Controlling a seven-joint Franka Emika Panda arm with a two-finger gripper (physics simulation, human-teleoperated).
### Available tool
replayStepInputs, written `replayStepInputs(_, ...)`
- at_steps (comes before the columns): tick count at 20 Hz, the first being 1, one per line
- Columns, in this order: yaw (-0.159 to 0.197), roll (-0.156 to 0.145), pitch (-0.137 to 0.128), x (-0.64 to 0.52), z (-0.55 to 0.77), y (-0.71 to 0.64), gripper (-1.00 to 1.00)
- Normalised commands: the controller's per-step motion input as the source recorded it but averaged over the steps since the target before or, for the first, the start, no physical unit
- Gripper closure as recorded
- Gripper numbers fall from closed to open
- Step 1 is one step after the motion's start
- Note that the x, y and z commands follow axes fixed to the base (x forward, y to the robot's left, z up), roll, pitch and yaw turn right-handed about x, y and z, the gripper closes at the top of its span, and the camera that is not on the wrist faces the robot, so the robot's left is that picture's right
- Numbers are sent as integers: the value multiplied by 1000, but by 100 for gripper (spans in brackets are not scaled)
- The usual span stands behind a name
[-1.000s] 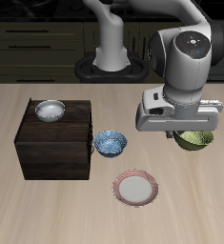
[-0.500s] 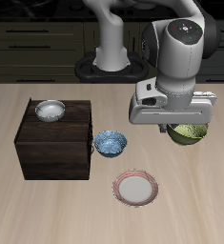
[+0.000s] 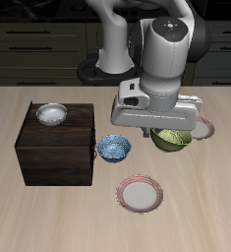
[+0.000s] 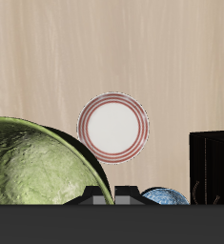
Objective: Place the green bowl on the plate next to the green bowl
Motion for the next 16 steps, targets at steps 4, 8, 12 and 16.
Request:
replayStepInputs(4,24,-34,-20,-28,17,-504,100)
replayStepInputs(8,-7,-53,-31,104,137,-443,100)
replayStepInputs(12,-28,-33,-40,117,196,-318,100)
replayStepInputs(16,-3,-2,-41,62,142,-136,100)
